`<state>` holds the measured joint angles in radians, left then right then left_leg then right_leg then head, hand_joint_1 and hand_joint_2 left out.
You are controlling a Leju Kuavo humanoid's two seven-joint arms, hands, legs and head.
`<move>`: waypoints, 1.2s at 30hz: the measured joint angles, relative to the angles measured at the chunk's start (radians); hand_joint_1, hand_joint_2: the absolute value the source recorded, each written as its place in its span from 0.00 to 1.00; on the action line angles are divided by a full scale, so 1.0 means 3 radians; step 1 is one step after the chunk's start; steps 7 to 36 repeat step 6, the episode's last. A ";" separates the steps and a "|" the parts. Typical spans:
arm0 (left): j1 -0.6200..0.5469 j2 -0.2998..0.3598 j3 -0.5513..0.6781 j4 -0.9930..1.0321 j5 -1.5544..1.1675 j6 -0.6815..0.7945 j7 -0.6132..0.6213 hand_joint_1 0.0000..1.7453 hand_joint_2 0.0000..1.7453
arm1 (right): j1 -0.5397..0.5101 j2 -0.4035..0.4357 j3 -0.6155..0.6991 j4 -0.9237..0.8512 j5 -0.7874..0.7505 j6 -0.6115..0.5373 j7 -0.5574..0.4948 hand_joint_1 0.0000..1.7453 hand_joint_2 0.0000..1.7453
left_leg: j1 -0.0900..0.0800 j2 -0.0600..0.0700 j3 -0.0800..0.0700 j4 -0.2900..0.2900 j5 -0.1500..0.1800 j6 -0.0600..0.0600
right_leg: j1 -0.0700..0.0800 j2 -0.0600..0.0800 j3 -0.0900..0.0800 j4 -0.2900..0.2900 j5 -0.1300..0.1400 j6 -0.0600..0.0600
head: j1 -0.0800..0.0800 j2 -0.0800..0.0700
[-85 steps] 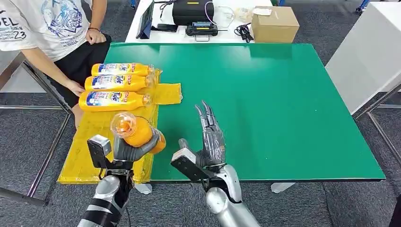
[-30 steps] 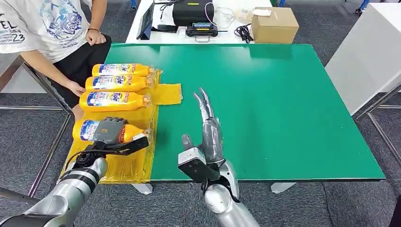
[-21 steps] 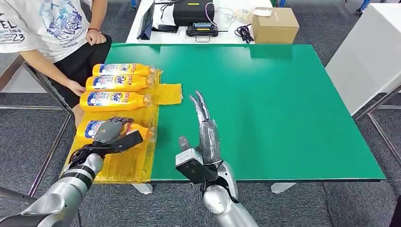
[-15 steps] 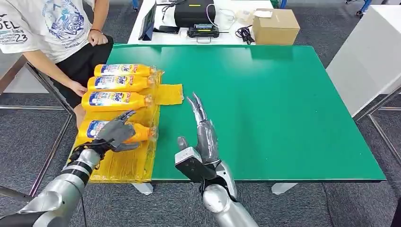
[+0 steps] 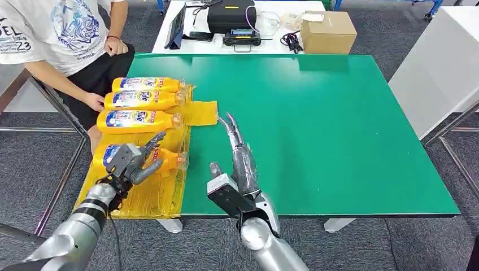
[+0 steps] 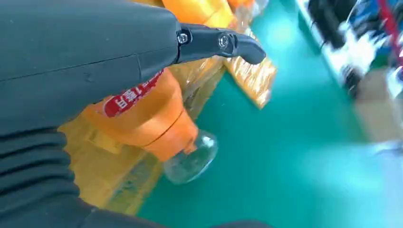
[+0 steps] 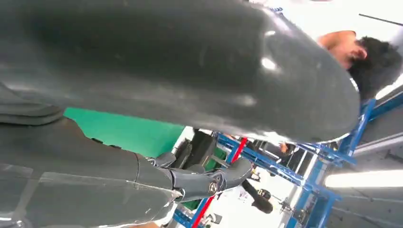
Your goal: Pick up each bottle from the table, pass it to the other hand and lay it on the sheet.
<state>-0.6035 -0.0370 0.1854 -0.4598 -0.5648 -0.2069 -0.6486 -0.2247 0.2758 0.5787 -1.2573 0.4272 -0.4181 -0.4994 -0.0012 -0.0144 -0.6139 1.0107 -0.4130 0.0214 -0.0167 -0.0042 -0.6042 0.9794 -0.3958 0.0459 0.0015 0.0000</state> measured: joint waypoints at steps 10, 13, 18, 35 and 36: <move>0.0273 -0.0227 0.0058 -0.0649 0.0712 0.1492 -0.0104 0.00 1.00 | 0.0007 0.0037 0.0013 0.0036 0.0013 -0.0063 0.0013 0.00 0.00 | -0.0001 0.0004 -0.0018 0.0001 0.0001 0.0001 | 0.0000 0.0001 -0.0018 0.0000 0.0003 0.0002 | 0.0000 0.0000; 0.0273 -0.0227 0.0058 -0.0649 0.0712 0.1492 -0.0104 0.00 1.00 | 0.0007 0.0037 0.0013 0.0036 0.0013 -0.0063 0.0013 0.00 0.00 | -0.0001 0.0004 -0.0018 0.0001 0.0001 0.0001 | 0.0000 0.0001 -0.0018 0.0000 0.0003 0.0002 | 0.0000 0.0000; 0.0273 -0.0227 0.0058 -0.0649 0.0712 0.1492 -0.0104 0.00 1.00 | 0.0007 0.0037 0.0013 0.0036 0.0013 -0.0063 0.0013 0.00 0.00 | -0.0001 0.0004 -0.0018 0.0001 0.0001 0.0001 | 0.0000 0.0001 -0.0018 0.0000 0.0003 0.0002 | 0.0000 0.0000; 0.0273 -0.0227 0.0058 -0.0649 0.0712 0.1492 -0.0104 0.00 1.00 | 0.0007 0.0037 0.0013 0.0036 0.0013 -0.0063 0.0013 0.00 0.00 | -0.0001 0.0004 -0.0018 0.0001 0.0001 0.0001 | 0.0000 0.0001 -0.0018 0.0000 0.0003 0.0002 | 0.0000 0.0000; 0.0273 -0.0227 0.0058 -0.0649 0.0712 0.1492 -0.0104 0.00 1.00 | 0.0007 0.0037 0.0013 0.0036 0.0013 -0.0063 0.0013 0.00 0.00 | -0.0001 0.0004 -0.0018 0.0001 0.0001 0.0001 | 0.0000 0.0001 -0.0018 0.0000 0.0003 0.0002 | 0.0000 0.0000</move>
